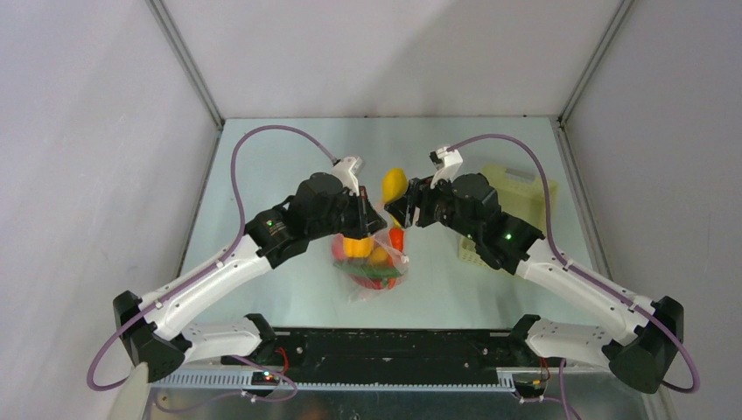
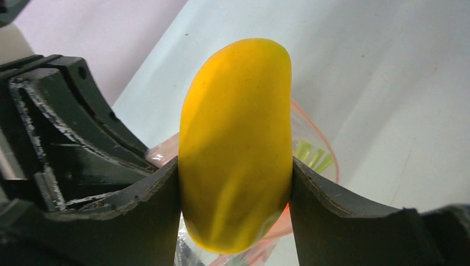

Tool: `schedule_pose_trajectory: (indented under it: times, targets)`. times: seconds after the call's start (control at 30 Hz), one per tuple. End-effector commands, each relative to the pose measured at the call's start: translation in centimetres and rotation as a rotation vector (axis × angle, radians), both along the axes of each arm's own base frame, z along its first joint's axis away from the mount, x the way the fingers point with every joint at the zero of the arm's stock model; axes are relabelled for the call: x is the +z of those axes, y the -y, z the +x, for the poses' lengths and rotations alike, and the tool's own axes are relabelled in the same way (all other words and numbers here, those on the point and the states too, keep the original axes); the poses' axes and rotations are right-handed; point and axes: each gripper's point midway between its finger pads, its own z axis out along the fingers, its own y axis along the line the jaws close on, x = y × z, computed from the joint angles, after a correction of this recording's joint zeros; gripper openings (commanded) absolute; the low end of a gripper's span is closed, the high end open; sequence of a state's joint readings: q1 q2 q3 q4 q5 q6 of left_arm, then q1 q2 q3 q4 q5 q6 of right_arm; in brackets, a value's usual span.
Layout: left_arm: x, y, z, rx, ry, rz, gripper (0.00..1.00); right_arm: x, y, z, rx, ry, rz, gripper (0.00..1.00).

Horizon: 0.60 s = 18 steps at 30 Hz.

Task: Place the food in the zip-top bag and seal the zipper
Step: Place the fake fruit in the zipper food storage bag.

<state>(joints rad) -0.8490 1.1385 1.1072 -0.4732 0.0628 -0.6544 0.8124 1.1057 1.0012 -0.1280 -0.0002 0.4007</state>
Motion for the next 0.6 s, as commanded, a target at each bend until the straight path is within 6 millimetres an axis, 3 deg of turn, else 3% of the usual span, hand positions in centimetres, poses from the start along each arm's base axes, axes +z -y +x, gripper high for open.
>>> schedule_pose_trajectory:
  times: [0.0,0.57]
  targets:
    - [3.4,0.4,0.3,0.010,0.063,-0.071,0.00,1.8,1.0,0.7,-0.066,0.052,-0.030,0.51]
    - [4.6,0.0,0.9,0.047,0.090,-0.081,0.00,-1.4,-0.1,-1.8,0.061,0.003,-0.206,0.56]
